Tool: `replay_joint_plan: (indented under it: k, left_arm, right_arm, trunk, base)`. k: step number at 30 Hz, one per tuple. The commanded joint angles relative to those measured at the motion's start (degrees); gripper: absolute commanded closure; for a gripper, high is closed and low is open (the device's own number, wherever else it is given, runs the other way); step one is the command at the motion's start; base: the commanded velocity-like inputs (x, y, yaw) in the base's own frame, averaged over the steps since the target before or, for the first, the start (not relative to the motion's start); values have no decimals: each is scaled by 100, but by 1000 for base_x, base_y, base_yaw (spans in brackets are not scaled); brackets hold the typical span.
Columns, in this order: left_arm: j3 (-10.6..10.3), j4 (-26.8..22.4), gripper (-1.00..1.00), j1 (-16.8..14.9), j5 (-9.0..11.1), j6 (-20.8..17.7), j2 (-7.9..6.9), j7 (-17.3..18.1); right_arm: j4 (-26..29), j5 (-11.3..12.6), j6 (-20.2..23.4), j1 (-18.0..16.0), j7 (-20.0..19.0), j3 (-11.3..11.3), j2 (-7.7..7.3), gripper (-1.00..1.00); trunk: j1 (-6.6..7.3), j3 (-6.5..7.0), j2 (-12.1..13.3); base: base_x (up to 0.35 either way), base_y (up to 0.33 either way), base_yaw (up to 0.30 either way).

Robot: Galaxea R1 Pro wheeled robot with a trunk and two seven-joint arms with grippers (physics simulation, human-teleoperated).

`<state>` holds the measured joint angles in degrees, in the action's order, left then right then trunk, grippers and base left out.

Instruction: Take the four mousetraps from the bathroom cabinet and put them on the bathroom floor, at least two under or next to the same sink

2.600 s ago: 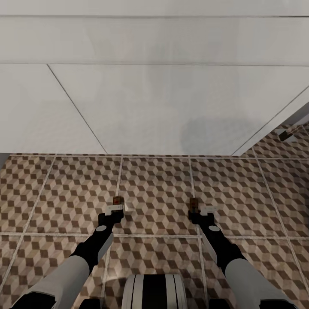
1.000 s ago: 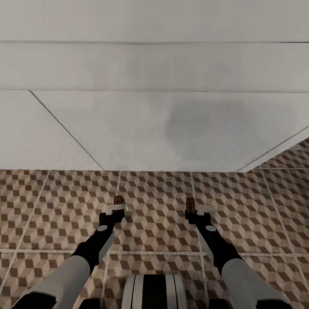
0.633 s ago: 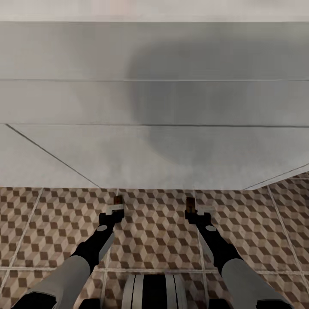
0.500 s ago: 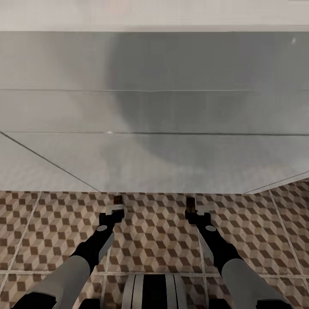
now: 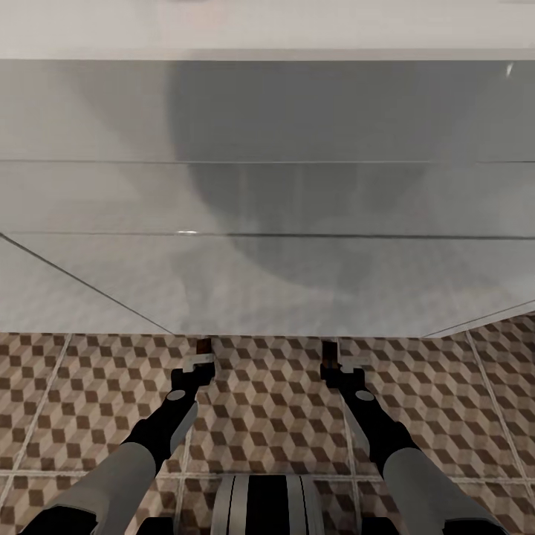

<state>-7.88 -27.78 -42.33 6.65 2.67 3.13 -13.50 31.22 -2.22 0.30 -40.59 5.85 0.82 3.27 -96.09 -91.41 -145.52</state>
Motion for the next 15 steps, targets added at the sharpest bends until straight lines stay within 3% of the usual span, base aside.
replay_joint_plan:
  k: [1,15]
  left_arm:
    - [-46,6,100,-3,52,23,-5,-41]
    - [-47,9,100,-3,47,23,-5,-43]
  right_arm:
    - [-5,-6,0,-1,8,6,2,100]
    - [-154,21,-199,-1,15,-2,99,100]
  trunk:
    - [1,-3,-1]
    - [1,-3,-1]
  base:
    - [0,0,0]
    - [0,0,0]
